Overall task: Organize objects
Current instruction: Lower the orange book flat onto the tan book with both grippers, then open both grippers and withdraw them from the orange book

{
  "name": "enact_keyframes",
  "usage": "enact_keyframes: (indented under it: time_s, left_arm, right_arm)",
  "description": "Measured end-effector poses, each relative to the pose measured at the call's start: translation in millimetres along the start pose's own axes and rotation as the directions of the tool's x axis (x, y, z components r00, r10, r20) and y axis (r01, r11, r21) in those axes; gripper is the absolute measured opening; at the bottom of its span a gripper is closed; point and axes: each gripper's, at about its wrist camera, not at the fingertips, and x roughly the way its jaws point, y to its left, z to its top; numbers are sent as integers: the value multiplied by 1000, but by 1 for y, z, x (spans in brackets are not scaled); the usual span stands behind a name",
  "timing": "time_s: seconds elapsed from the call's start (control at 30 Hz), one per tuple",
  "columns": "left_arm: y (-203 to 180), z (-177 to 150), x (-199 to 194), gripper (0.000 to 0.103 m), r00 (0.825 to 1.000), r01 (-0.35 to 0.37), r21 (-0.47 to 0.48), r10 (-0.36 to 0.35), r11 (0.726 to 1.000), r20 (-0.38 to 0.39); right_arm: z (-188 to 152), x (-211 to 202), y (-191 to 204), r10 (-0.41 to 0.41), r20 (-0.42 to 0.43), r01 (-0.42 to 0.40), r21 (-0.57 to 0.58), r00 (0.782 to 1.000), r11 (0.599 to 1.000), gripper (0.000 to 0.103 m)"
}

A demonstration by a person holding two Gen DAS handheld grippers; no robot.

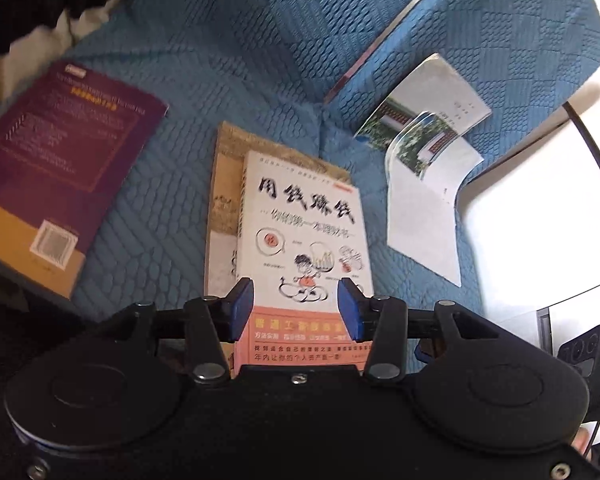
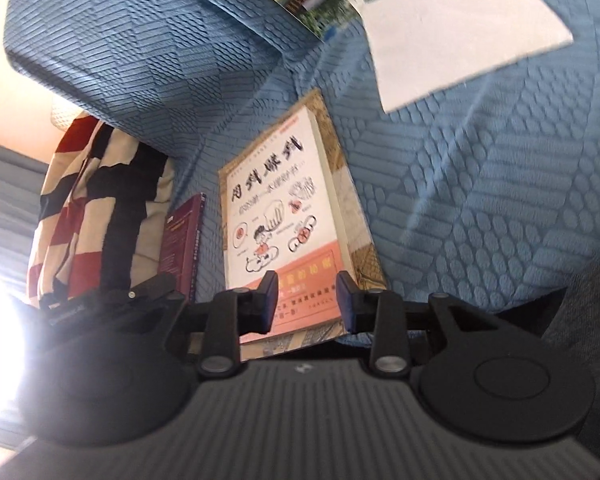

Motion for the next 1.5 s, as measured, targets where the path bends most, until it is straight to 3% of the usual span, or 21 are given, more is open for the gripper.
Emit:
enact_keyframes:
  time_s: [0.33, 0.8, 1.5]
  left_arm:
    - [-30, 5, -55, 45, 992, -22, 97, 10, 995, 129]
    - [-45, -7, -119, 49, 962, -90, 190, 36, 978, 270]
    - [2, -25, -151, 53, 942, -139, 109, 98, 984, 320]
  right_arm:
    - [1, -34, 80, -9, 134, 44, -264, 991, 964, 35]
    - [-32, -65, 158, -16, 297, 177, -524, 955, 833, 35]
    - [-59, -31, 196, -25, 233, 162, -591, 972, 790, 35]
